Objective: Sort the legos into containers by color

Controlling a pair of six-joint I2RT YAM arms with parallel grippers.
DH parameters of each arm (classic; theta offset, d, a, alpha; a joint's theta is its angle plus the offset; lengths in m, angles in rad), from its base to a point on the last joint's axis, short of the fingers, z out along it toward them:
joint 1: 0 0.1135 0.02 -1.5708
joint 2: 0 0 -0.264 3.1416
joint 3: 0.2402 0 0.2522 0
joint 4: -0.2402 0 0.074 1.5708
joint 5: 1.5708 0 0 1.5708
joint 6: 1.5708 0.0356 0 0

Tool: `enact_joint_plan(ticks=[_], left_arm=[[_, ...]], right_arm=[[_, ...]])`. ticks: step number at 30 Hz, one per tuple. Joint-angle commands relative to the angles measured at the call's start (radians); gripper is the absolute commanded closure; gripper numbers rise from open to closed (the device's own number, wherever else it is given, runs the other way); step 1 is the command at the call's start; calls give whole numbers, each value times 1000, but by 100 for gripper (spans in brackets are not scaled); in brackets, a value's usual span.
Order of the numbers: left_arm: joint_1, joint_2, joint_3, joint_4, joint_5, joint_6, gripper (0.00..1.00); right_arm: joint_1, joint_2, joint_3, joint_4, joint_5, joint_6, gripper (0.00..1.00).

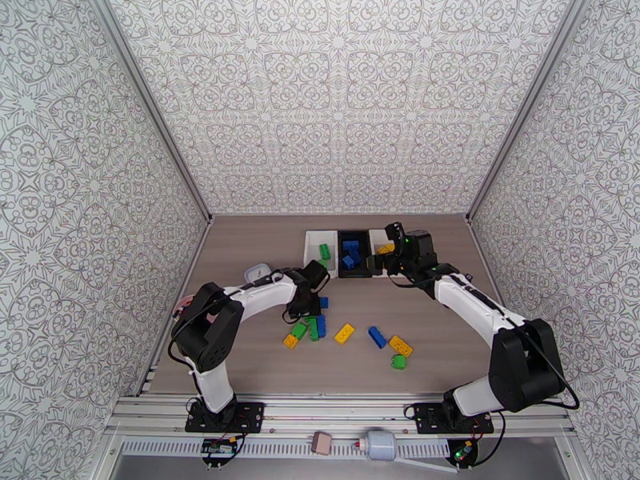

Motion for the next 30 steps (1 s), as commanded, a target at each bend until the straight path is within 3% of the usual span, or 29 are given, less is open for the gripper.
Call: enact_joint_plan(ticks=[1, 7, 17, 23, 30], left_arm=[[9, 10, 23, -15, 18, -1, 62], [8, 1, 24, -17, 21, 2, 71], [26, -93, 46, -26, 0, 73, 73], [52, -99, 137, -10, -31, 102, 73], [99, 17, 341, -1, -47, 121, 73]], right_arm=[[7, -26, -20, -13, -13, -9, 0], [7, -21, -12, -14, -22, 2, 0], [15, -28, 7, -45, -30, -16, 0], [41, -32, 23, -49, -34, -17, 0], [76, -32, 34, -47, -63, -2, 0]])
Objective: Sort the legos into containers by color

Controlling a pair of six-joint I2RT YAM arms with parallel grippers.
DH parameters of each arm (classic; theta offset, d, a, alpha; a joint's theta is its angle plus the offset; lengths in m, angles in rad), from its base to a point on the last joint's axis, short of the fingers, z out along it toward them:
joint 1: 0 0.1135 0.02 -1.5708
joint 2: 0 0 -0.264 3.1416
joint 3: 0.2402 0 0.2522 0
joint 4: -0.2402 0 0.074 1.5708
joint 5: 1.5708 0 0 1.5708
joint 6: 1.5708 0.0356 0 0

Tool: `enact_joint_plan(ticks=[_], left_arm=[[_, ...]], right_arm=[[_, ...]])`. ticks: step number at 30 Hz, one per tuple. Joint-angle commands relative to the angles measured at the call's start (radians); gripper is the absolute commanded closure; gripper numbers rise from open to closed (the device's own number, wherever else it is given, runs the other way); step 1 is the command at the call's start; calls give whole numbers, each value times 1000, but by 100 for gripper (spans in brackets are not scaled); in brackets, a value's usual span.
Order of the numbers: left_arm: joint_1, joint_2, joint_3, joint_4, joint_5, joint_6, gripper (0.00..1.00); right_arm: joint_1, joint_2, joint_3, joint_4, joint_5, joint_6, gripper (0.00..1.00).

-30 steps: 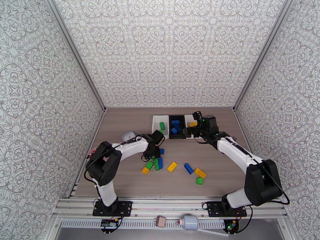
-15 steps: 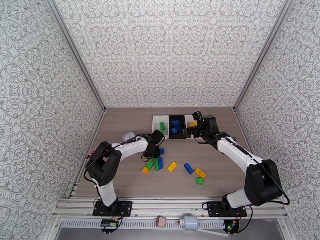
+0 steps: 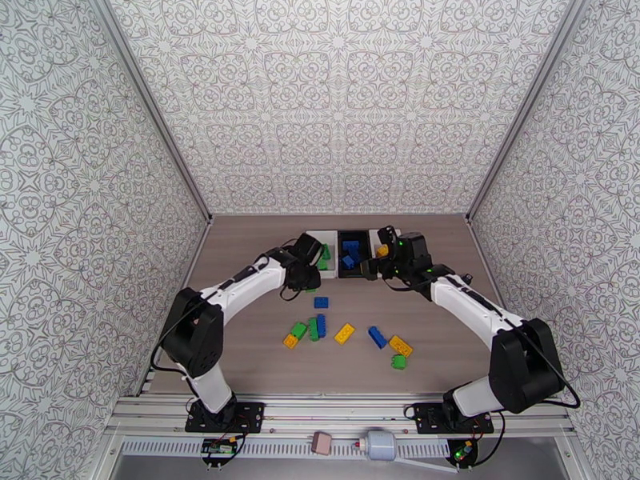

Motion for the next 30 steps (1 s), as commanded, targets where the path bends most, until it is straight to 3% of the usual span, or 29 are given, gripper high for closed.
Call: enact_joint_plan(ticks=[1, 7, 16, 30], left_arm=[[22, 72, 100, 12, -26, 34, 72], [54, 177, 235, 7, -11, 64, 72], [92, 329, 414, -21, 0, 87, 72], [102, 521, 661, -97, 12, 126, 70]], right_arm=[[23, -33, 32, -17, -47, -1, 0], [68, -34, 30, 46, -107, 23, 0], [109, -49, -35, 225, -90, 114, 0], [111, -77, -62, 233, -56, 117, 0]])
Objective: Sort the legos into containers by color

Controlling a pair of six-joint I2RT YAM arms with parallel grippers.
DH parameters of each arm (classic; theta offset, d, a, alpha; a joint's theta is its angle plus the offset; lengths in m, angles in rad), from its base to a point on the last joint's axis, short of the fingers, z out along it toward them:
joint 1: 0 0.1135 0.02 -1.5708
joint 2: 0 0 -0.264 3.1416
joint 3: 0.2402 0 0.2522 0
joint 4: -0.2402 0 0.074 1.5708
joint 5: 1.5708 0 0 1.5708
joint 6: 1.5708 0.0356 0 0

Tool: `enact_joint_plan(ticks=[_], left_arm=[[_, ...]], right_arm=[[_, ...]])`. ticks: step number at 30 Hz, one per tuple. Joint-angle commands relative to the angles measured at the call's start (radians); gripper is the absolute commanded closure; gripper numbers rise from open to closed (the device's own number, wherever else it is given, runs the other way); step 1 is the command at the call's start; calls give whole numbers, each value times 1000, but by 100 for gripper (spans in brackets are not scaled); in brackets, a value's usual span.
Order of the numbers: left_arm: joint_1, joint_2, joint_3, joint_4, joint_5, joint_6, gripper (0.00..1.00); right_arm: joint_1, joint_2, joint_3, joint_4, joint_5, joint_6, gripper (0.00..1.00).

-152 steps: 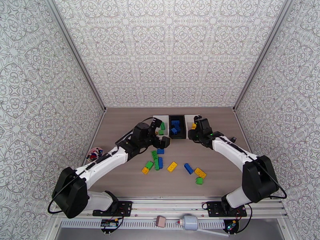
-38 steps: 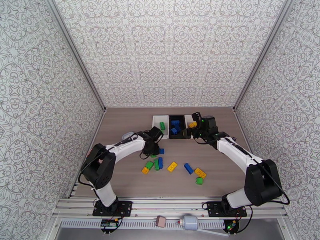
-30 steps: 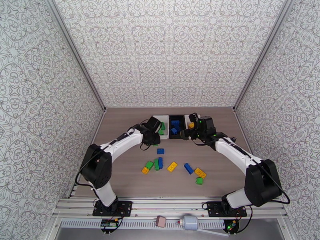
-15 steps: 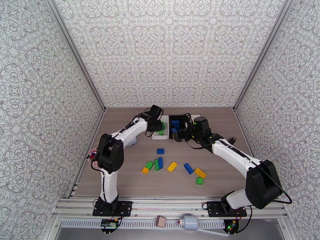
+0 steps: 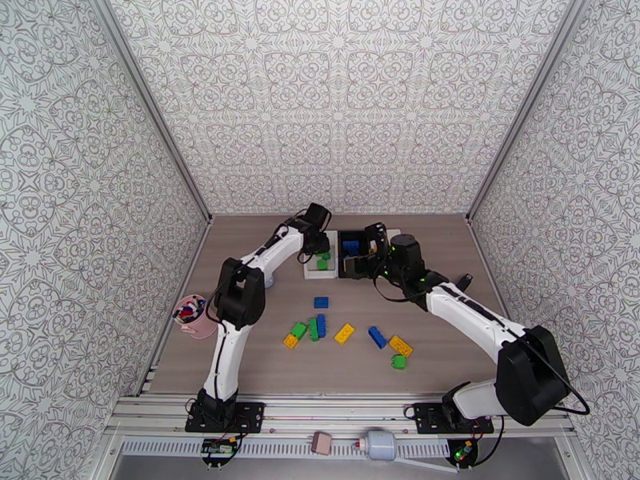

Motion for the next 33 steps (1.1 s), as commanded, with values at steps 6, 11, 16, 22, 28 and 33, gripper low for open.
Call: enact_joint_plan(ticks=[6, 11, 16, 22, 28, 33], left_arm=[[7, -15, 72, -51, -8, 26, 60], [0, -111, -8, -30, -16, 33, 47], [-6, -230, -106, 8, -29, 45, 40], [-6, -405, -288, 105, 20, 110, 37], [3, -611, -577, 323, 128, 233, 34], [7, -769, -779, 460, 209, 348, 23]], right_arm=[[6, -20, -5, -12, 37, -7, 0], [6, -15, 4, -30, 42, -15, 0], [7, -6, 18, -67, 51, -25, 0], [18, 10, 34, -133, 93, -27, 0], [75, 36, 85, -280, 204, -77, 0], [136, 65, 116, -427, 286, -108, 0]])
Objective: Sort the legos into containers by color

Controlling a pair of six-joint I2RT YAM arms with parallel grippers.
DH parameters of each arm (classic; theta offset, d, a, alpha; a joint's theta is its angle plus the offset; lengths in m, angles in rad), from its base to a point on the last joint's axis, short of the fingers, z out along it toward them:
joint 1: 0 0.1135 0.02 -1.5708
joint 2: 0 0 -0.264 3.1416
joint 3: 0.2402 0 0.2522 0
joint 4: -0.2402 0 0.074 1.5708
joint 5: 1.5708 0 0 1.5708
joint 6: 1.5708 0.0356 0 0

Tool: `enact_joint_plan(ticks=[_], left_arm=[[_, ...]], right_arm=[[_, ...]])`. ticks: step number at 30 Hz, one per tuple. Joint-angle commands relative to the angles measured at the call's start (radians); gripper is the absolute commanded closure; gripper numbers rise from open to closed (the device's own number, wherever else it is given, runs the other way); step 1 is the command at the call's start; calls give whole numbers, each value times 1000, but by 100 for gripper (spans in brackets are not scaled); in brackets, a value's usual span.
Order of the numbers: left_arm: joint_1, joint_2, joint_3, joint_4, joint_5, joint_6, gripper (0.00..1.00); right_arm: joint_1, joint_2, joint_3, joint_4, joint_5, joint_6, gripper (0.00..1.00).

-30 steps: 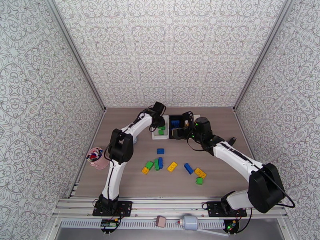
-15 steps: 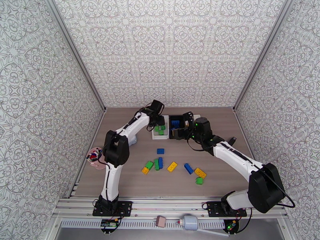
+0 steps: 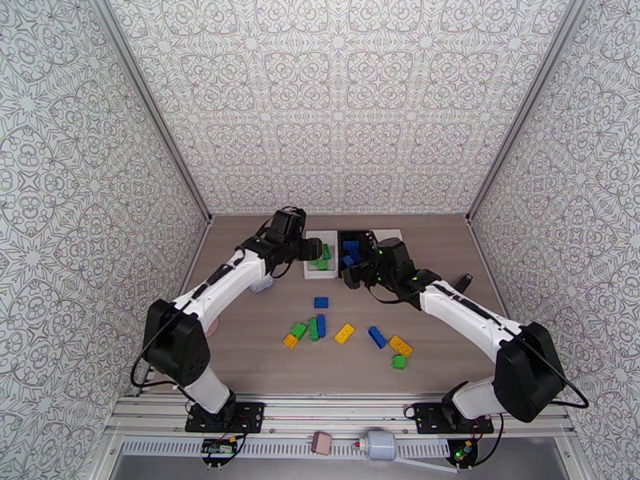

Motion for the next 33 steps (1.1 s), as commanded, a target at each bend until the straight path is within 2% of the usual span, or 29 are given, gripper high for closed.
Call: enact_joint_plan(ticks=[1, 7, 13, 17, 26, 31, 33], left_arm=[[1, -101, -106, 148, 87, 133, 22], [-15, -249, -300, 198, 158, 298, 16], [-41, -361, -452, 277, 289, 410, 1], [-74, -402, -525, 332, 367, 492, 0], [-190, -468, -636, 366, 421, 623, 0], [-227, -486, -679, 406, 446, 663, 0], [-238, -492, -699, 434, 448, 684, 0]], right_arm=[[39, 20, 37, -159, 89, -38, 0], [85, 6, 32, -310, 109, -39, 0], [122, -2, 23, -444, 117, -39, 0], [139, 8, 29, -514, 112, -44, 0], [146, 61, 29, -626, 98, -58, 0], [146, 125, 47, -645, 72, -52, 0], [146, 153, 55, -653, 66, -45, 3]])
